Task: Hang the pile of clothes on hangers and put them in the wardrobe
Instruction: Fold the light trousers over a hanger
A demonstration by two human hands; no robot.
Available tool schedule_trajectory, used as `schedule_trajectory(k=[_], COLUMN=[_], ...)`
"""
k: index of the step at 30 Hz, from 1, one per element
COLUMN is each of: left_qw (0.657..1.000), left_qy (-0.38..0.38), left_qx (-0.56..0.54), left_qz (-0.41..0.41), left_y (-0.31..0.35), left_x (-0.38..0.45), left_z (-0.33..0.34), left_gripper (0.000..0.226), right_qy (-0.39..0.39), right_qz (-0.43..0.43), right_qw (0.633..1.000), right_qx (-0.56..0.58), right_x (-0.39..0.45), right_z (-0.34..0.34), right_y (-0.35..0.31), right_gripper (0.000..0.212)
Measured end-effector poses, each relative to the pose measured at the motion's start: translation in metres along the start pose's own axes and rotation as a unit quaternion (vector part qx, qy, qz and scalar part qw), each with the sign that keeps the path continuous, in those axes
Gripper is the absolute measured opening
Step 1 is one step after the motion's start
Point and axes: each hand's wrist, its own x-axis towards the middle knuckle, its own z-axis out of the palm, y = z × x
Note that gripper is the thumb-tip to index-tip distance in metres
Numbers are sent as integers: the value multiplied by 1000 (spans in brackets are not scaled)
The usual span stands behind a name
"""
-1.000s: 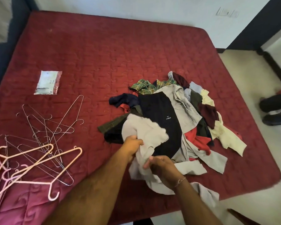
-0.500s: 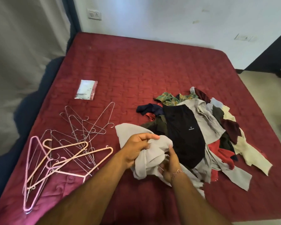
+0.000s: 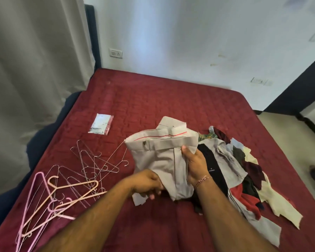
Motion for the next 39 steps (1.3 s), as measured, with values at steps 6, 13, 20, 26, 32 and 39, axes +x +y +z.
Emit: schedule_trajectory(k=[6,13,20,26,32,39], left_qw=[892,889,887,839,778,766], left_qy=[381,177,213,284,313,317], left_qx=[-212,-353,-196,105,290,302], left_qz=[120,232,360,452,461,470], left_y=[27,82,167,289,375,431], left_x=[31,33,7,-40,-64,-115], left_z=[-41,-84,-134,-144,-132,-131], left_gripper=[47,132,62,27,18,12], right_qy=[-12,-22,58,168,165,36], right_qz=[-144,-169,-165,-109,-160,-231], right_qw=[984,985,984,945,868,838], right_qx=[-101,28,21,-260,-441,-493], right_x=[-3,-20,-18,16,45,90], right_z=[-5,-13,-40,-91,-83,-51], right_y=[-71,-126,-131,-105,-113,-144], right_gripper=[95,43,20,43,49,118])
